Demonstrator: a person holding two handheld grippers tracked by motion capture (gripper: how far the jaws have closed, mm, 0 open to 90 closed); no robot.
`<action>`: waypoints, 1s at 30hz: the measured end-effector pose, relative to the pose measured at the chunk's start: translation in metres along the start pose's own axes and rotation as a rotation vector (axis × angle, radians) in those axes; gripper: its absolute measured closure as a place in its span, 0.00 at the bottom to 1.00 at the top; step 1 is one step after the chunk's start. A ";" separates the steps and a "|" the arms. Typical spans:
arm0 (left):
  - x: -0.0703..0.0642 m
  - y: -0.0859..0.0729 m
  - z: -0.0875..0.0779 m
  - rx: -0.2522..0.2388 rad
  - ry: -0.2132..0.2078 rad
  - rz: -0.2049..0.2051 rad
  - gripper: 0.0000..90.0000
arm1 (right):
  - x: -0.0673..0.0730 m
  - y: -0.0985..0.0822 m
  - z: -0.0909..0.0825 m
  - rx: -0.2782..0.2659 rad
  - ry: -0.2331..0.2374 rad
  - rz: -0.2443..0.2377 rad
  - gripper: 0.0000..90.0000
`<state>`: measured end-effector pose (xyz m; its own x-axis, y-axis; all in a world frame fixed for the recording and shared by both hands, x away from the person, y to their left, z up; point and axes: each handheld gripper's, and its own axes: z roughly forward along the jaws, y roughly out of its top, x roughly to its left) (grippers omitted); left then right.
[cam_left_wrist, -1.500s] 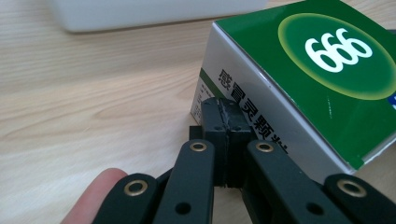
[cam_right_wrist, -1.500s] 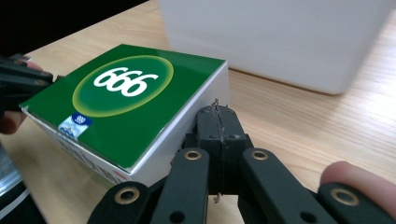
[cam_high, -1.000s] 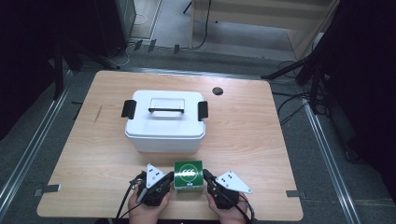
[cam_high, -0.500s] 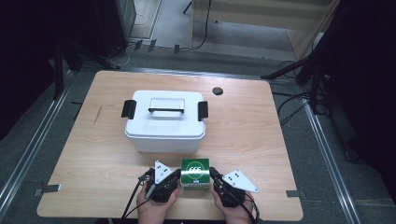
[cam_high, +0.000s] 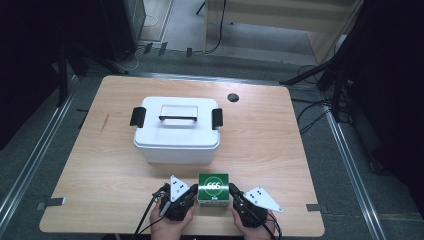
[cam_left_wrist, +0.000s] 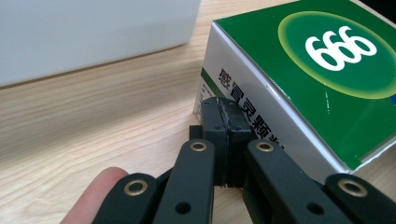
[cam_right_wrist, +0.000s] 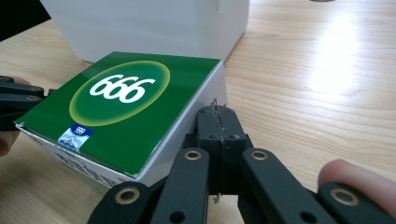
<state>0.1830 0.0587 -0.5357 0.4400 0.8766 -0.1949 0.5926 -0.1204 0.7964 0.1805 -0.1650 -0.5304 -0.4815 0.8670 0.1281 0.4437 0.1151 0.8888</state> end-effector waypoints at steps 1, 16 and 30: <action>-0.003 0.001 0.002 0.003 -0.003 0.003 1.00 | -0.003 -0.002 -0.003 0.003 -0.005 0.008 1.00; 0.015 -0.003 -0.009 -0.039 0.013 0.002 0.49 | -0.034 -0.006 -0.021 -0.097 -0.042 -0.042 0.68; 0.113 -0.016 -0.058 -0.112 0.158 0.000 0.10 | -0.067 0.028 -0.030 -0.008 -0.066 -0.168 0.29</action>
<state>0.1837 0.1866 -0.5372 0.3239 0.9397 -0.1096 0.5097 -0.0757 0.8570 0.2027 -0.2343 -0.5006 -0.4979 0.8657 -0.0511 0.3553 0.2574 0.8986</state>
